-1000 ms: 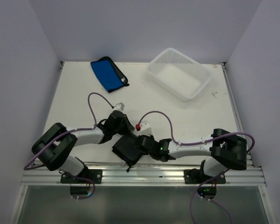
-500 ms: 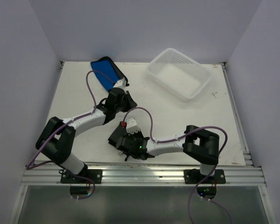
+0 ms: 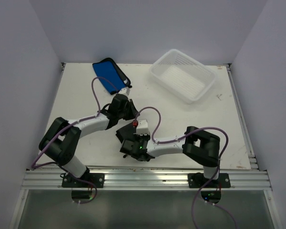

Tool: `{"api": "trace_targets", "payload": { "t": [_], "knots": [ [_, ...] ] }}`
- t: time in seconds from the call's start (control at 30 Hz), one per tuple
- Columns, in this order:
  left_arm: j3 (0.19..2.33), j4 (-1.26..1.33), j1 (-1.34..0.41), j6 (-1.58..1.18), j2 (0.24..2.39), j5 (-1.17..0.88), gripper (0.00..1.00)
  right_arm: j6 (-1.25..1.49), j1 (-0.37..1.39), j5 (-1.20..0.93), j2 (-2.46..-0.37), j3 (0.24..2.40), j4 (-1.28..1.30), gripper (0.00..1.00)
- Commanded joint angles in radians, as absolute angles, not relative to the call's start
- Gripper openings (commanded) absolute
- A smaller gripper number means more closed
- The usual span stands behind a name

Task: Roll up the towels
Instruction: Roll the towel

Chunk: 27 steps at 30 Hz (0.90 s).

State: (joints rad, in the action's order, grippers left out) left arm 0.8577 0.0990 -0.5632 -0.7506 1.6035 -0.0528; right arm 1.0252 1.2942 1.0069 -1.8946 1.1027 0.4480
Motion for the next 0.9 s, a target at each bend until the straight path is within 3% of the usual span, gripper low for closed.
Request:
{"api": "trace_targets", "payload": {
  "t": [0.0,0.4,0.63,0.87],
  "knots": [
    [0.812,0.156,-0.56,-0.775,1.559,-0.071,0.21,1.22,1.31,0.98,-1.919,1.121,0.496,0.0],
    [0.74,0.114,-0.561,-0.77,1.447,-0.051,0.21,1.262,1.345,0.887,-1.852,0.994,0.303,0.0],
    [0.569,0.179,-0.571,-0.798,1.454,-0.081,0.2,1.096,1.361,0.844,-1.848,0.995,0.242,0.0],
    [0.549,0.212,-0.58,-0.785,1.526,-0.071,0.16,0.924,1.405,0.87,-1.89,1.089,0.336,0.0]
  ]
}}
